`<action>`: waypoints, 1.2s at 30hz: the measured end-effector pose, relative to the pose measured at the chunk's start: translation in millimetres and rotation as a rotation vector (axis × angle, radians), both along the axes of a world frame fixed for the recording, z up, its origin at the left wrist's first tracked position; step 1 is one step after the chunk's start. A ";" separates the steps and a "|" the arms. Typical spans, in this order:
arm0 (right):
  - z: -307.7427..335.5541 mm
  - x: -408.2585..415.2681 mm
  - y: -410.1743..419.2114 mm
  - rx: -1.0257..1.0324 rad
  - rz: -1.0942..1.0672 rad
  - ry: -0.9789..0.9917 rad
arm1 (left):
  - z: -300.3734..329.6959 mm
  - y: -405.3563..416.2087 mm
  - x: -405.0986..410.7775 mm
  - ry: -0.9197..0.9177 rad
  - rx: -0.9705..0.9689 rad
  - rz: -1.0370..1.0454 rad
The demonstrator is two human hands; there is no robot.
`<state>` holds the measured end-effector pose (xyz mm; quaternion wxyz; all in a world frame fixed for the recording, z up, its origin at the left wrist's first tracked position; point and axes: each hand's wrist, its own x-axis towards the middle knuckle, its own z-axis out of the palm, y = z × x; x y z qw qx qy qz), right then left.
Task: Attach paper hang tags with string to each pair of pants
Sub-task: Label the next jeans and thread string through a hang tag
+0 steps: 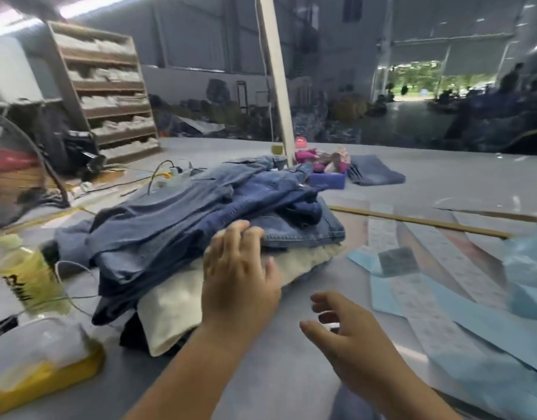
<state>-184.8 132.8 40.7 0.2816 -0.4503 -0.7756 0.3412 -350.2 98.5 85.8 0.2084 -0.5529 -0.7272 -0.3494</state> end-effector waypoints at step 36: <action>-47.5 195.9 -28.2 -0.155 -0.474 -0.443 | 52.4 23.0 43.6 -0.185 0.118 -0.389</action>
